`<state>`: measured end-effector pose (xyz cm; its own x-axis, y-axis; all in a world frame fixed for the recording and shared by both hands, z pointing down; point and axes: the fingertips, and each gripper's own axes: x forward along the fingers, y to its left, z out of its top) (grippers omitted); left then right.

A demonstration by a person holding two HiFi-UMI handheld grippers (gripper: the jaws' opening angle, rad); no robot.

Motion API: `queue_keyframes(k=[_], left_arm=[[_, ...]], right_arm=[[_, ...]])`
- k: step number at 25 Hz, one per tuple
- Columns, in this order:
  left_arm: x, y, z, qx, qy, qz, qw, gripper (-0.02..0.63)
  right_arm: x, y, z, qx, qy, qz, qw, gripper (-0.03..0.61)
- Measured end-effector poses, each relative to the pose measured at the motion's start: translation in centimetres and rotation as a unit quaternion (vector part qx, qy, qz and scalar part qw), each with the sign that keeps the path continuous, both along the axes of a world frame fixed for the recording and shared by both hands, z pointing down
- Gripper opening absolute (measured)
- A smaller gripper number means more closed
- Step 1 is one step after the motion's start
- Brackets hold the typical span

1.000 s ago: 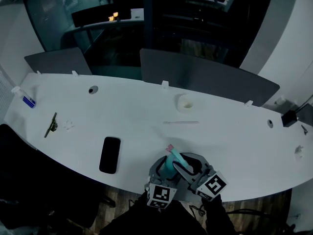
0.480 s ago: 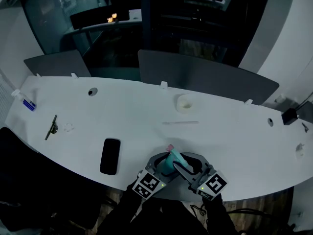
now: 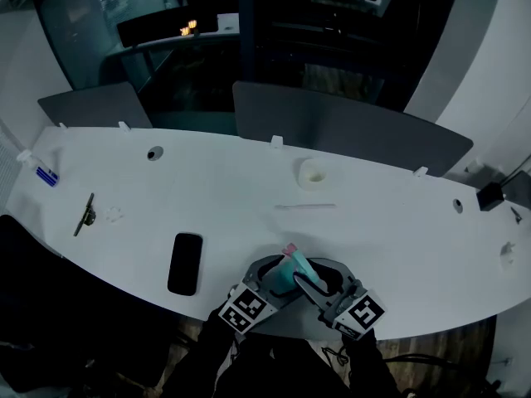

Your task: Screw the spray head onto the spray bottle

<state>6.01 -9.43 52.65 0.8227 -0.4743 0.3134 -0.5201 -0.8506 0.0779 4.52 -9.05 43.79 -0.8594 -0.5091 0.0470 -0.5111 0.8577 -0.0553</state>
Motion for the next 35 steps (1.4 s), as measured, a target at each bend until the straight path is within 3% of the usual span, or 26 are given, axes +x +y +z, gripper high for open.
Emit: queue_keyframes(k=[2,3,5,8,9,10,12,15,17,19,20,22,24,25,26,28,31,33,34,35], left_arm=[[0.4,0.1,-0.2,-0.003,0.006,0.028,0.9996,0.349],[0.4,0.1,-0.3,0.002,0.011,0.012,0.9999,0.347],[0.1,0.0,-0.4,0.017,0.022,-0.073,0.997,0.345],[-0.4,0.0,-0.2,0.034,0.01,-0.233,0.9717,0.342],[-0.4,0.0,0.0,0.037,-0.004,-0.258,0.9654,0.342],[-0.3,0.2,0.4,0.04,-0.021,-0.258,0.9651,0.344],[-0.3,0.4,0.7,0.047,-0.046,-0.195,0.9786,0.348],[-0.3,0.4,0.4,0.013,-0.022,-0.048,0.9985,0.374],[0.0,0.3,0.4,-0.02,-0.007,0.019,0.9996,0.359],[0.1,0.2,0.2,-0.017,-0.008,0.02,0.9996,0.351],[0.1,0.1,0.1,-0.008,-0.004,-0.009,0.9999,0.35],[-0.1,0.0,0.0,0.012,0.01,-0.116,0.9931,0.347],[-0.3,0.1,0.2,0.021,0.008,-0.231,0.9728,0.344],[-0.3,0.3,0.5,0.021,0.001,-0.261,0.9651,0.344],[-0.2,0.3,0.8,0.02,-0.007,-0.265,0.964,0.345],[-0.4,0.4,1.1,0.026,-0.02,-0.211,0.9769,0.348],[-0.8,0.0,0.8,0.03,-0.038,-0.069,0.9964,0.433],[-0.1,0.0,0.6,0.003,-0.037,0.016,0.9992,0.419],[0.3,0.1,0.5,-0.005,-0.035,0.038,0.9986,0.352],[0.5,0.2,0.5,-0.005,-0.032,0.042,0.9986,0.351]], right_arm=[[0.0,-0.1,-0.1,-0.003,-0.003,0.002,1.0,0.132],[0.1,-0.1,-0.1,-0.003,-0.003,0.004,1.0,0.132],[0.0,-0.2,-0.1,0.0,-0.001,0.007,1.0,0.132],[-0.2,-0.1,0.0,0.0,-0.005,0.005,1.0,0.132],[-0.2,0.0,0.0,-0.001,-0.006,0.007,1.0,0.132],[-0.1,0.0,0.0,-0.001,-0.007,0.009,1.0,0.132],[-0.2,0.2,0.0,-0.002,-0.007,0.008,1.0,0.132],[-0.2,0.2,0.0,0.001,-0.004,-0.002,1.0,0.132],[0.0,-0.1,0.1,0.002,-0.002,-0.002,1.0,0.132],[0.0,-0.2,0.1,-0.001,-0.002,0.002,1.0,0.132],[0.0,-0.2,0.2,-0.001,-0.002,0.005,1.0,0.132],[0.0,-0.1,0.1,0.001,-0.004,0.006,1.0,0.132],[0.0,-0.1,0.0,0.005,-0.008,0.008,1.0,0.132],[0.0,-0.1,-0.1,0.004,-0.011,0.01,1.0,0.132],[0.1,0.0,-0.1,0.003,-0.014,0.014,1.0,0.132],[0.0,0.1,0.0,0.001,-0.014,0.018,1.0,0.132],[-0.1,0.1,0.0,0.003,-0.005,0.008,1.0,0.132],[-0.1,-0.1,0.0,0.003,-0.001,0.005,1.0,0.132],[0.0,-0.2,0.0,0.002,0.001,0.006,1.0,0.132],[0.1,-0.2,0.0,0.002,0.001,0.008,1.0,0.132]])
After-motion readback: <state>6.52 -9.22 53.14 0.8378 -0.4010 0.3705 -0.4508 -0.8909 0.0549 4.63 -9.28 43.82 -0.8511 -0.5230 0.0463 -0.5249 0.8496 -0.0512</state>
